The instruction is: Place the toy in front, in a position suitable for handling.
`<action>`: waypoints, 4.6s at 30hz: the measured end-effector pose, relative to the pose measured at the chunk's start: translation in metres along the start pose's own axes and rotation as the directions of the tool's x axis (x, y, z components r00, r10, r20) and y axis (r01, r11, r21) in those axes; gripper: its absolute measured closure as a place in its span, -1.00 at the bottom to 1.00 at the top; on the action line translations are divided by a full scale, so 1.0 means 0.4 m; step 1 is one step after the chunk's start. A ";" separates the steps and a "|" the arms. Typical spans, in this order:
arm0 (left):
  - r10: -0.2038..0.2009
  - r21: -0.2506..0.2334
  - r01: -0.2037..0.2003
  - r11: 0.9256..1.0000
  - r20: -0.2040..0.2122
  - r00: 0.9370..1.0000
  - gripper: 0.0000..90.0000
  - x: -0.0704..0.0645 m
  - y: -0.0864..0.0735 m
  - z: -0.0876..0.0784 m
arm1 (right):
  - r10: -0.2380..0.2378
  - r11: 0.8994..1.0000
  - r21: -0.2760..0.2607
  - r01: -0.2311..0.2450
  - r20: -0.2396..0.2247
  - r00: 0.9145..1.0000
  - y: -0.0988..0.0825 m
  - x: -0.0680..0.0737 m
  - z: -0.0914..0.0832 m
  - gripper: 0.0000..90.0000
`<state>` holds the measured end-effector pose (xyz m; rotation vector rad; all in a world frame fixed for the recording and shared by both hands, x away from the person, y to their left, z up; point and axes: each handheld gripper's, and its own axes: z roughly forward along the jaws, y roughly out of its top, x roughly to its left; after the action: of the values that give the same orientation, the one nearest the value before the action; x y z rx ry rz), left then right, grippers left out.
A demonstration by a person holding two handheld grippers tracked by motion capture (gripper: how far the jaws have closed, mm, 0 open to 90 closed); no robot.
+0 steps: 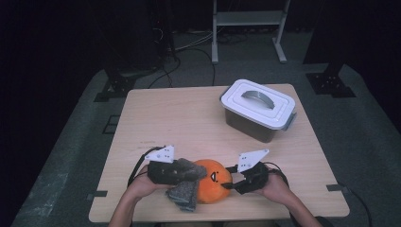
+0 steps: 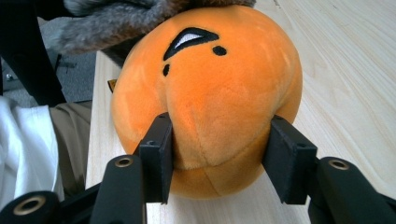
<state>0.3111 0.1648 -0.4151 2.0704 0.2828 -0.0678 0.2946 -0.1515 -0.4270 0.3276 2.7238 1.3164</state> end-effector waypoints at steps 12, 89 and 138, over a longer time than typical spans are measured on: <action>-0.006 -0.014 0.006 1.000 0.004 1.000 0.66 -0.001 0.007 0.007 | -0.034 0.999 -0.010 0.034 0.015 0.999 -0.001 -0.007 -0.022 0.05; -0.026 -0.007 0.025 1.000 -0.039 0.999 0.66 0.002 0.027 0.021 | -0.078 0.996 -0.050 0.078 0.007 0.997 0.028 0.010 -0.035 -0.05; -0.036 -0.054 0.033 0.998 -0.053 0.998 0.66 0.011 0.030 0.002 | -0.126 0.991 -0.045 0.127 0.024 0.992 0.053 0.046 -0.019 0.27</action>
<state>0.3184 0.1594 -0.4060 2.0169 0.3497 -0.0248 0.2787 -0.1401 -0.4056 0.1601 2.6434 1.3319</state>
